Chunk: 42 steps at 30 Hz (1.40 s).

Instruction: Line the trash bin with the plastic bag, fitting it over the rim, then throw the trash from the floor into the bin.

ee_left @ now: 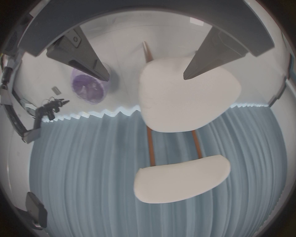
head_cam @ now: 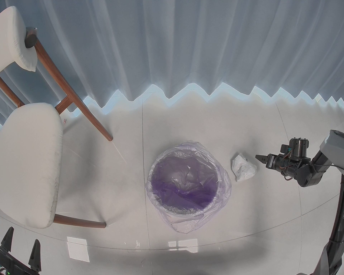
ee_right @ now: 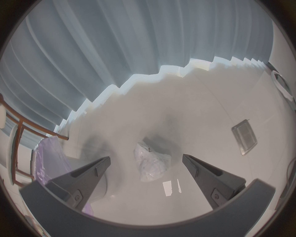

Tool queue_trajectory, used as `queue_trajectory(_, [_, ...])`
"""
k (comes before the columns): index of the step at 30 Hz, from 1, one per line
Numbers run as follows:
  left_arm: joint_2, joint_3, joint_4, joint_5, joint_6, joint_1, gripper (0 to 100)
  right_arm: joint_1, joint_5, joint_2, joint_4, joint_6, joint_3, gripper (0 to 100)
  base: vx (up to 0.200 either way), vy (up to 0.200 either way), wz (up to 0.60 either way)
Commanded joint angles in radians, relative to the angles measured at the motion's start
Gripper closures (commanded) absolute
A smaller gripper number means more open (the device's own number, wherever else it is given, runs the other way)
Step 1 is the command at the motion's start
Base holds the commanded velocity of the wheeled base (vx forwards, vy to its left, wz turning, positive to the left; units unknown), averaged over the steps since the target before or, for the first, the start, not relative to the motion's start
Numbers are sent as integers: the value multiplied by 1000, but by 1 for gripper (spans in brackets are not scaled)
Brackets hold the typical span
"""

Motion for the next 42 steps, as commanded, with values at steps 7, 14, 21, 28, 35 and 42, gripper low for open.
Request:
queue_trajectory(7, [-17, -1, 48, 84, -79, -1, 0, 10, 62, 306, 9, -63, -317, 0, 0, 0, 0])
queue_trajectory(14, [-17, 15, 50, -14, -36, -1, 0, 10, 62, 426, 152, -99, -531, 0, 0, 0, 0])
queue_trajectory(21, [-17, 15, 50, -13, -36, -1, 0, 11, 61, 515, 261, -104, -709, 0, 0, 0, 0])
queue_trajectory(28, [-17, 15, 50, -11, -36, 0, 0, 30, 59, 630, 471, -112, -978, 0, 0, 0, 0])
queue_trajectory(35, [-17, 15, 50, -10, -39, 0, 0, 45, 50, 685, 505, -132, -993, 100, 0, 0, 0])
queue_trajectory(42, [-17, 15, 48, -10, -44, 0, 0, 34, -2, 591, 506, -118, -993, 100, 0, 0, 0])
